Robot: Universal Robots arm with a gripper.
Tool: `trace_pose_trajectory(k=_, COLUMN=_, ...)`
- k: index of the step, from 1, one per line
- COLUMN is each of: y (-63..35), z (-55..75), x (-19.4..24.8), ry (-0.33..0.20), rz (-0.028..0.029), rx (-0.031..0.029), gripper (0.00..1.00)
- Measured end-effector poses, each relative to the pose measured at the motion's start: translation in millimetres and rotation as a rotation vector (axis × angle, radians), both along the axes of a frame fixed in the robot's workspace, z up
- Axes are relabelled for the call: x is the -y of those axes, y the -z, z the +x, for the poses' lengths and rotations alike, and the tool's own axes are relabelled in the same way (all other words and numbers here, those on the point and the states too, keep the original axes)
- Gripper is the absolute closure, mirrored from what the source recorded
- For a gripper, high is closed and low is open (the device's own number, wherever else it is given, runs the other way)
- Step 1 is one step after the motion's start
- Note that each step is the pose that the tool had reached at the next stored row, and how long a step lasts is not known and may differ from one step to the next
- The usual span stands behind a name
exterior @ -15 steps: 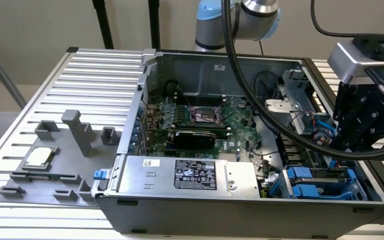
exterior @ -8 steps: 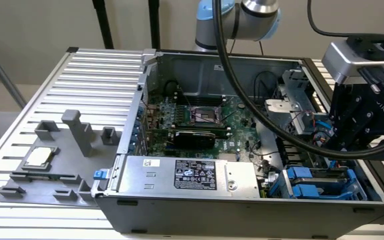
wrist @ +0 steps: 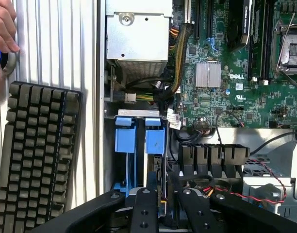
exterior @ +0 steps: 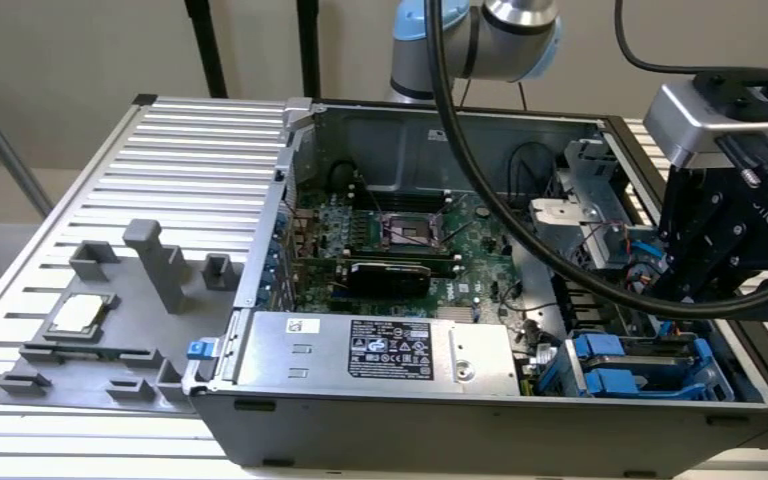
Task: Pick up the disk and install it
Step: 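Insert the second disk wire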
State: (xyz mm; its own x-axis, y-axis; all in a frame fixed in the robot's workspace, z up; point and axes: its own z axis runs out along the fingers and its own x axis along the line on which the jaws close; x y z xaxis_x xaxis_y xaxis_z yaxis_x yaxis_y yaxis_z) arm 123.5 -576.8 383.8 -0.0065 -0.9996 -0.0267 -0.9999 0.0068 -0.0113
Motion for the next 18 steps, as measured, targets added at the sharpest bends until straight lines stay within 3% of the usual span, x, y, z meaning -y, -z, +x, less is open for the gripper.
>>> trace_pose_trajectory(k=4, y=-0.1, z=0.0, x=-0.4, ry=0.000, rz=0.0000, rx=0.0000, gripper=1.00)
trace_pose_trajectory(k=7, y=-5.1, z=0.0, x=-3.2, ry=0.000, rz=0.0000, rx=0.0000, gripper=1.00)
trace_pose_trajectory(k=12, y=-14.3, z=0.0, x=-12.0, ry=0.001, rz=-0.0001, rx=0.0000, gripper=1.00)
trace_pose_trajectory(k=18, y=-14.6, z=1.9, x=-23.6, ry=0.003, rz=0.0000, rx=0.0000, gripper=1.00)
